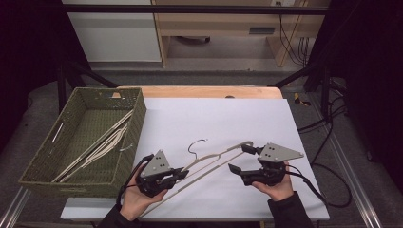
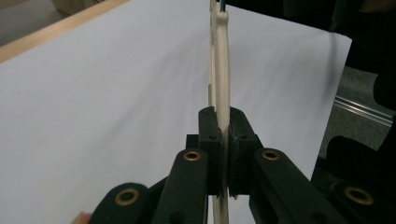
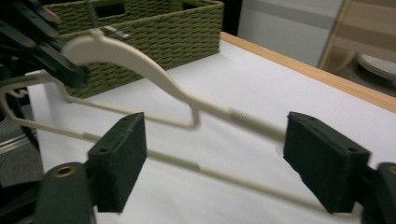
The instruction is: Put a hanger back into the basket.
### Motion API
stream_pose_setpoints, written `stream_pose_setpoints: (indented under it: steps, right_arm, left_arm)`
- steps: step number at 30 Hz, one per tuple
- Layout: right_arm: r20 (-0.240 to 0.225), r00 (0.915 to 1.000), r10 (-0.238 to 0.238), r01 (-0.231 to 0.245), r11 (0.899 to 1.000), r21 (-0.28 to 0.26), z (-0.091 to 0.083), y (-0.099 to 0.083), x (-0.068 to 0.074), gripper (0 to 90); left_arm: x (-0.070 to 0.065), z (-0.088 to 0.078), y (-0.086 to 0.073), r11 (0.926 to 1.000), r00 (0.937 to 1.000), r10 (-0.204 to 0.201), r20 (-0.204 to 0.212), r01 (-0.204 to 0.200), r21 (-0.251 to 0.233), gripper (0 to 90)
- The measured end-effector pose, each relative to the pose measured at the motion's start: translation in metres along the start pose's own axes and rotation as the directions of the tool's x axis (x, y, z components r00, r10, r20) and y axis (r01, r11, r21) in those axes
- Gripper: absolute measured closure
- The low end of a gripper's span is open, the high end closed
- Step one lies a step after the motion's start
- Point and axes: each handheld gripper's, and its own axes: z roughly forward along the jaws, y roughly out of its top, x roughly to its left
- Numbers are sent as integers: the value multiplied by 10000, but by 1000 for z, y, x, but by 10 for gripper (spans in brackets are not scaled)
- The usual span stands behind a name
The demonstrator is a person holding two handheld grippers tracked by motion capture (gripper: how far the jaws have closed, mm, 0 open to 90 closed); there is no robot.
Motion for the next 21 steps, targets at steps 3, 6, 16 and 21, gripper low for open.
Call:
stream_pose_setpoints:
  steps: [3,6,16,21]
  right_arm:
    - [370,9985,402,-396,9991,-154,-8,-3,-8,147]
    - [697,9950,720,-697,9970,-350,-16,-5,-16,117]
    - [1336,9831,1253,-1179,9911,-619,-28,-12,-30,81]
    - [1451,9806,1320,-1252,9906,-551,-30,-15,-34,76]
  left_arm:
    - [1,-14,6,9994,9998,-46,-202,39,-347,865]
    - [3,-25,13,9985,9994,-6,-348,-13,-547,865]
    - [29,-63,42,9961,9962,68,-869,-144,-867,865]
    - [48,-84,49,9951,9921,64,-1256,-187,-969,866]
